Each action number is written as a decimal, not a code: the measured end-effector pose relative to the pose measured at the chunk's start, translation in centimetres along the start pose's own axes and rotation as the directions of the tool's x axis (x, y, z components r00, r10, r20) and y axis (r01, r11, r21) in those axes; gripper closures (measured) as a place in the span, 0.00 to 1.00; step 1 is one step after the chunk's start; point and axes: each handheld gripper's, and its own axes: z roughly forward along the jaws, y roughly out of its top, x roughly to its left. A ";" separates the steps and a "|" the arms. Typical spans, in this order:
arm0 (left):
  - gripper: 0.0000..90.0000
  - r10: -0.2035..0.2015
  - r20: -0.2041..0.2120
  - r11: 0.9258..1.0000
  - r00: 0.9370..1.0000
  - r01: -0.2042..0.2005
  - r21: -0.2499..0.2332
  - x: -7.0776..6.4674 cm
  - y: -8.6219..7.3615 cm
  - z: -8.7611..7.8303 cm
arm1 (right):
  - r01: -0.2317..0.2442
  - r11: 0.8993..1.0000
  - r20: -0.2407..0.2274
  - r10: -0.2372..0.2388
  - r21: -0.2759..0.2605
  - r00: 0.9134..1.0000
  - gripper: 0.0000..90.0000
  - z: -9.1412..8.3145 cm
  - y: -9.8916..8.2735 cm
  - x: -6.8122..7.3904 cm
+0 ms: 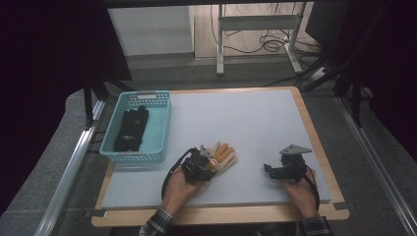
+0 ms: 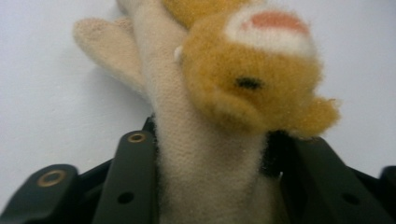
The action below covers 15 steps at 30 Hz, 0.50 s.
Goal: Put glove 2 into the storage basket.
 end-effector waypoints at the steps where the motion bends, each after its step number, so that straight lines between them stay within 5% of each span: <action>1: 0.69 -0.007 0.007 1.000 1.000 0.007 -0.009 0.2 0.0 -0.2 | 0.000 1.000 0.000 0.000 0.000 1.000 0.13 0.0 0.0 0.0; 6: 0.83 0.000 -0.001 0.999 1.000 0.000 -0.040 0.6 0.5 -1.6 | 0.000 1.000 0.000 0.000 0.000 1.000 0.13 0.0 0.0 0.0; 15: 0.86 -0.013 -0.029 0.999 0.999 0.012 -0.050 1.6 1.4 -2.7 | 0.000 1.000 0.000 0.000 0.000 1.000 0.13 0.0 0.0 0.0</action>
